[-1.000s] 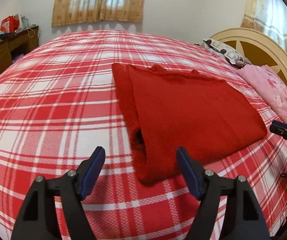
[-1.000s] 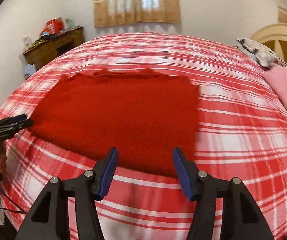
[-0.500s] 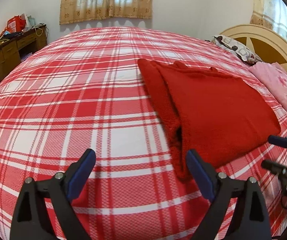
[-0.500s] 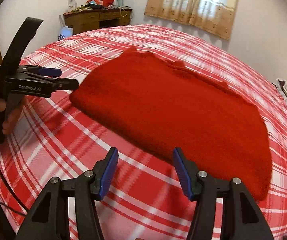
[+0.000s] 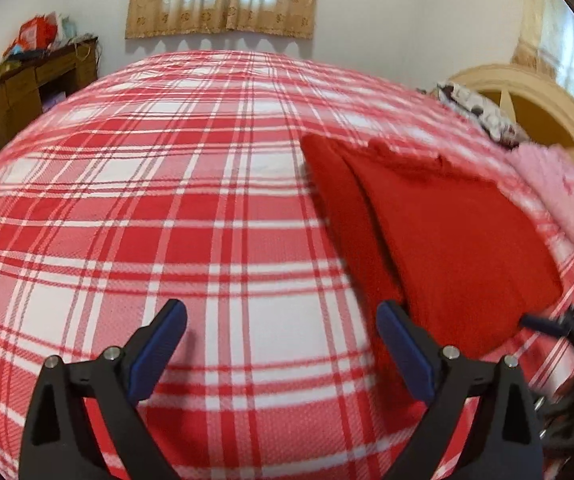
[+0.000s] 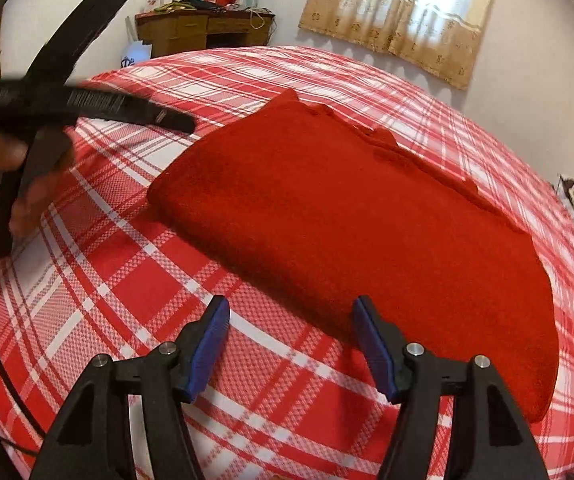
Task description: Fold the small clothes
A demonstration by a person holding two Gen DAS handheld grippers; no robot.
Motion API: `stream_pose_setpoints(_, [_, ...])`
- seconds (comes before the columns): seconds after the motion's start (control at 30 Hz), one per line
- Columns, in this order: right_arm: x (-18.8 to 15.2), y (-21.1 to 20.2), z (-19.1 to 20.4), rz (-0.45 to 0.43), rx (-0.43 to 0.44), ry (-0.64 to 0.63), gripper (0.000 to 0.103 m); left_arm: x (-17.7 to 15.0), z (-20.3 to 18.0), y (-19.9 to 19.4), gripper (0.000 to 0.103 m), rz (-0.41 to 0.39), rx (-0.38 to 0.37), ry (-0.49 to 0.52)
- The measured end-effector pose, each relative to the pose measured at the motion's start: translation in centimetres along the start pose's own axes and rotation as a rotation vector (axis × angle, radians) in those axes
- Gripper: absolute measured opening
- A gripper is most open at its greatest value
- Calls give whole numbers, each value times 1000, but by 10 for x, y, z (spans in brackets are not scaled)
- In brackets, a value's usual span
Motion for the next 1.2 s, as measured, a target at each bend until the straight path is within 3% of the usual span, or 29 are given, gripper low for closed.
stream_pose_setpoints(0.1, [7, 5, 10, -9, -5, -30, 65, 11, 9, 5, 99, -22, -76, -106])
stream_pose_setpoints(0.23, [18, 9, 27, -38, -33, -92, 65, 24, 5, 15, 99, -34, -132, -154])
stream_pose_setpoints(0.47, [32, 21, 46, -78, -110, -161, 65, 50, -19, 36, 99, -28, -191, -133])
stream_pose_setpoints(0.7, [35, 27, 38, -86, -94, -124, 65, 59, -30, 69, 97, 18, -164, -79])
stream_pose_setpoints(0.8, [36, 24, 32, -90, -98, -107, 64, 57, -30, 77, 84, 33, -184, -87])
stream_pose_setpoints(1.0, [38, 23, 34, -102, -94, -126, 51, 61, -26, 82, 69, 47, -212, -108])
stream_pose_setpoints(1.1, [38, 23, 39, -100, -83, -149, 34, 61, -28, 86, 57, 59, -233, -110])
stream_pose_setpoints(1.13, [38, 23, 39, -102, -78, -150, 18, 61, -31, 87, 54, 61, -240, -103])
stream_pose_setpoints(1.17, [38, 23, 38, -101, -72, -149, 10, 61, -32, 87, 45, 64, -248, -99])
stream_pose_setpoints(1.2, [38, 22, 36, -101, -63, -142, 10, 60, -32, 88, 36, 69, -258, -99])
Point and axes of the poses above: each gripper's, at about its wrist camera, not at the fingertips, and y roughly the way its jaws point, z to its left, x to its top, the point moved 3 cm from there along y, roughly the way its jaws point, and after that the axes turned 2 degrees about -y, right-handed, at the moved point
